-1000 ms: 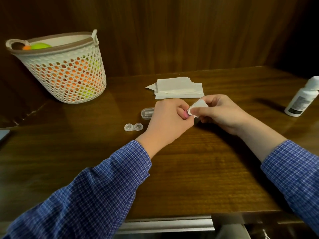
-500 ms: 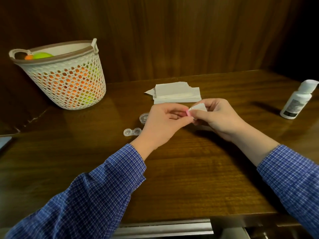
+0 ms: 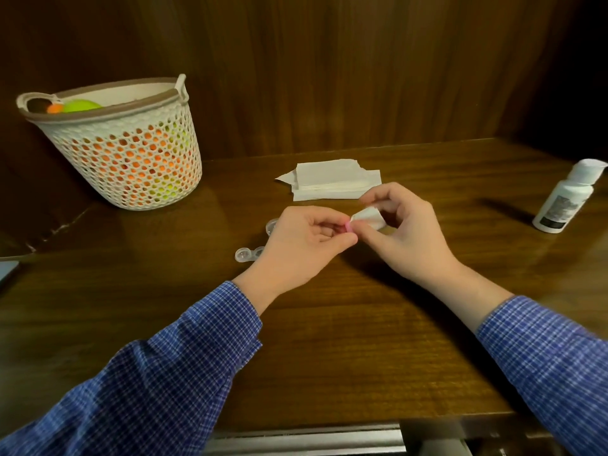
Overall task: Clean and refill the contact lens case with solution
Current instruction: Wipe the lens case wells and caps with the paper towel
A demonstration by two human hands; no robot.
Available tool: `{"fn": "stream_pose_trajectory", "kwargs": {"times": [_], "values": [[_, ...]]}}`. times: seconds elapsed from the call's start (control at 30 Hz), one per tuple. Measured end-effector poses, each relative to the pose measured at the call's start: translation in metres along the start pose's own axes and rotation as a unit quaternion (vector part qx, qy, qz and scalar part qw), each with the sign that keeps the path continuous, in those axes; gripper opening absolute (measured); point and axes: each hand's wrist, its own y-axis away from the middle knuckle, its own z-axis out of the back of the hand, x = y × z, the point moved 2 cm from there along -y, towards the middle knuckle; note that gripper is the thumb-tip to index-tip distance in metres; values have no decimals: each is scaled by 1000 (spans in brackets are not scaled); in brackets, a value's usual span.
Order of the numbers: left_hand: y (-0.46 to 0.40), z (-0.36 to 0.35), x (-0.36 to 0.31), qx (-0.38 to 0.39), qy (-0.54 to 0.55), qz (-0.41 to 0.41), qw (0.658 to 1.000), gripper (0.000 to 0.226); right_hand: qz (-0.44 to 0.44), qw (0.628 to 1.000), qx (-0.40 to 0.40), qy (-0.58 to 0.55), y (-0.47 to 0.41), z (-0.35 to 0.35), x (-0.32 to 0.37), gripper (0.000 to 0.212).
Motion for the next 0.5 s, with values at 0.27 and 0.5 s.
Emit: {"fn": "stream_pose_trajectory", "kwargs": {"times": [0.27,0.5], "values": [[8,19,0,119,168,97,974,17,165,983,-20,75,8,-5,16,36],[12,32,8,239,211,171,932,24,207,972,111,27,9,-12,18,11]]}}
